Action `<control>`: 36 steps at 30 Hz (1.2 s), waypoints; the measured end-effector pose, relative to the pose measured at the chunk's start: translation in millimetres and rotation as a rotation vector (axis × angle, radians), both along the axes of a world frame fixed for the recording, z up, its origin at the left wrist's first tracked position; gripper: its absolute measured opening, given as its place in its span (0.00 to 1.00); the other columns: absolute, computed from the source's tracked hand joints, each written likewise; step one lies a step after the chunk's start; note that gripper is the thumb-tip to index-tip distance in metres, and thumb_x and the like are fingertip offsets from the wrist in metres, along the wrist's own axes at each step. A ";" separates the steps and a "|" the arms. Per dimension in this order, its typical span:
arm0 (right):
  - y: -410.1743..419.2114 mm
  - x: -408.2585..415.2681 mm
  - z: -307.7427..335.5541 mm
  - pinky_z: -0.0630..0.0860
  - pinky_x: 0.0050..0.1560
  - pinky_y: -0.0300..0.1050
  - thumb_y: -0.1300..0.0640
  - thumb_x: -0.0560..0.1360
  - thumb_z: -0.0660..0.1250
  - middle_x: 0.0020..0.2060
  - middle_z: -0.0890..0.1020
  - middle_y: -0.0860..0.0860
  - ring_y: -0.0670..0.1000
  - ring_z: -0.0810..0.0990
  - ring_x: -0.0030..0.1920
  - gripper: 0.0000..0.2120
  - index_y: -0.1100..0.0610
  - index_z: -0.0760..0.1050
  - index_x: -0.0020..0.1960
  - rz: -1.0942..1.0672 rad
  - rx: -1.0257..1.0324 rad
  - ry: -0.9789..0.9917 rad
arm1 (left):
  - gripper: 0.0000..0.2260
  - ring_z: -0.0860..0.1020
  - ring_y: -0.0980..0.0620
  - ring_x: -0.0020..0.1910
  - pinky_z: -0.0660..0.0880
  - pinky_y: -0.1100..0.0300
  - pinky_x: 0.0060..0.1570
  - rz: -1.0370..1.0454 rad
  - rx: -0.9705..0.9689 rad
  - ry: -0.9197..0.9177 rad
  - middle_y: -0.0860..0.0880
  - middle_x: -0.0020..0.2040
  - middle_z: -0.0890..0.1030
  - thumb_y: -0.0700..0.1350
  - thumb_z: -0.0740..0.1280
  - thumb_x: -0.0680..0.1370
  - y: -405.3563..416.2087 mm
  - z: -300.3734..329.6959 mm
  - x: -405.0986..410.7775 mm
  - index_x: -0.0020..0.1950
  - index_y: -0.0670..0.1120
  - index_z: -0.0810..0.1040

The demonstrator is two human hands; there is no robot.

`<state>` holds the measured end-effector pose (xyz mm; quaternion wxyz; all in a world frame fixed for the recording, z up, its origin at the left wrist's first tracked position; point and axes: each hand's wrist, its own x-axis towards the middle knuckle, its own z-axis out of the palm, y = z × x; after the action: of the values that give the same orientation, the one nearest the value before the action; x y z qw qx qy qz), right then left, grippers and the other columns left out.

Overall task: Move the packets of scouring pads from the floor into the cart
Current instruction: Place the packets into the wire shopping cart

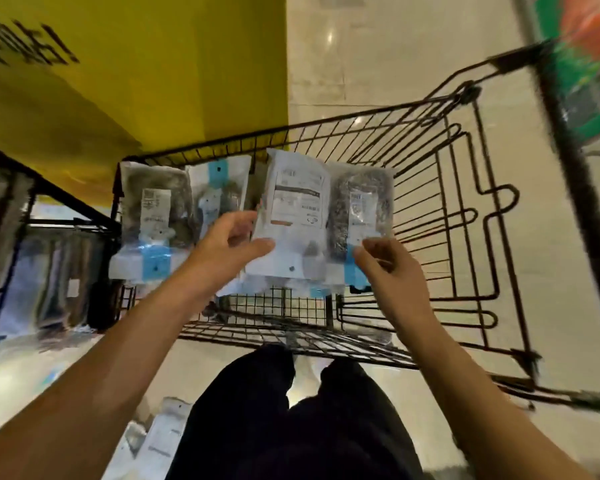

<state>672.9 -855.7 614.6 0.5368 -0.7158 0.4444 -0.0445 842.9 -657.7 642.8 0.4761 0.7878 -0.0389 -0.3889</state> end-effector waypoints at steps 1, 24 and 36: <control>7.7 -7.0 6.9 0.83 0.58 0.49 0.46 0.79 0.74 0.52 0.85 0.43 0.43 0.84 0.53 0.11 0.48 0.81 0.58 0.033 0.034 0.003 | 0.23 0.75 0.54 0.68 0.73 0.53 0.67 0.009 -0.002 0.002 0.54 0.70 0.77 0.48 0.74 0.79 10.4 4.8 -11.5 0.72 0.55 0.73; 152.7 -60.3 68.1 0.81 0.55 0.52 0.40 0.69 0.77 0.44 0.88 0.49 0.52 0.87 0.49 0.16 0.49 0.85 0.50 1.161 0.068 0.115 | 0.07 0.84 0.50 0.53 0.78 0.57 0.50 1.081 0.005 -0.062 0.52 0.52 0.87 0.43 0.71 0.82 223.5 47.4 -350.2 0.58 0.54 0.83; 373.8 -159.6 73.2 0.82 0.56 0.54 0.49 0.78 0.75 0.48 0.88 0.51 0.53 0.88 0.50 0.06 0.49 0.84 0.53 1.429 0.120 0.191 | 0.07 0.85 0.50 0.51 0.79 0.55 0.50 1.539 0.015 -0.037 0.52 0.50 0.88 0.42 0.70 0.82 383.8 43.2 -566.5 0.56 0.53 0.83</control>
<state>513.3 -482.0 687.8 0.4319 -0.8015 -0.0856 0.4046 276.4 -273.9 686.0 0.6064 0.6023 0.5150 0.0649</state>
